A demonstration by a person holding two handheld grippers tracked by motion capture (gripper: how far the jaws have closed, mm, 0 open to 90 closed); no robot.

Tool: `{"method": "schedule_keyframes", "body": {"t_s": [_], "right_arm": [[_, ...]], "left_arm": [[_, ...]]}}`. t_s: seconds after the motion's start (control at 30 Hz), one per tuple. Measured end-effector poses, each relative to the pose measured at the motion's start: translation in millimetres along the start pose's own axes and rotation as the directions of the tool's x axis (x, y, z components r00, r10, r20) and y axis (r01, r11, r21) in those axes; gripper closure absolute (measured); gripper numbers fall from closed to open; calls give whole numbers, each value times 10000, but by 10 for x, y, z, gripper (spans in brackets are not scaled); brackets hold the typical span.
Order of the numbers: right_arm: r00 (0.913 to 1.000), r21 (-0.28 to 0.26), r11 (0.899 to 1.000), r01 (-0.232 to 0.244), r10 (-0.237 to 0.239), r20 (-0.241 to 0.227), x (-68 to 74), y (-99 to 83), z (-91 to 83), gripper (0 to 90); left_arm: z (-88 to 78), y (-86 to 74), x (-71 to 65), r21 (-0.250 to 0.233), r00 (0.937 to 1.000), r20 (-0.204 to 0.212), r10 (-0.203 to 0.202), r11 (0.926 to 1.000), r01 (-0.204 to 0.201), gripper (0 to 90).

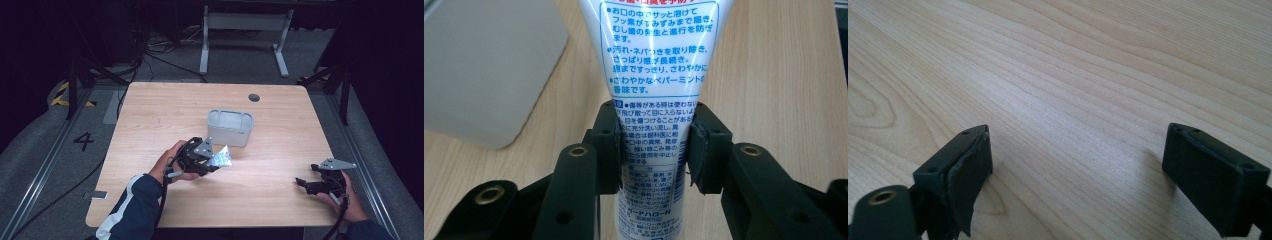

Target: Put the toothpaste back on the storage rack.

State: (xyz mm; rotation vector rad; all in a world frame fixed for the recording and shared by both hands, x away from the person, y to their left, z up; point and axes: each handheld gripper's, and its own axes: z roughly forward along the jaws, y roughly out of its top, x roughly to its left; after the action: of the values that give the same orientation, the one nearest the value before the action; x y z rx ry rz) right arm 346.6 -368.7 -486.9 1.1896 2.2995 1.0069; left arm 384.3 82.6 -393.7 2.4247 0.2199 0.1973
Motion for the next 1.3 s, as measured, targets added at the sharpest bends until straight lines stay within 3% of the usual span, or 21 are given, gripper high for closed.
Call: {"method": "schedule_keyframes", "body": {"t_s": [0.43, 0.73, 1.3], "right_arm": [[10000, 4, 10000, 1, -1, -2, 0, 0, 0, 128], [10000, -1, 10000, -1, 1, -9, 1, -1, -1, 128], [10000, 1, 10000, -2, 2, -7, 1, -1, -1, 128]], "left_arm": [[-84, -2, 36, -948, 9987, -343, -376, 9949, 342, 638], [-144, 40, 36, -1616, 9980, -286, -566, 9855, 512, 640], [-263, 269, 72, -2683, 9947, -723, -736, 9619, 517, 643]]}}
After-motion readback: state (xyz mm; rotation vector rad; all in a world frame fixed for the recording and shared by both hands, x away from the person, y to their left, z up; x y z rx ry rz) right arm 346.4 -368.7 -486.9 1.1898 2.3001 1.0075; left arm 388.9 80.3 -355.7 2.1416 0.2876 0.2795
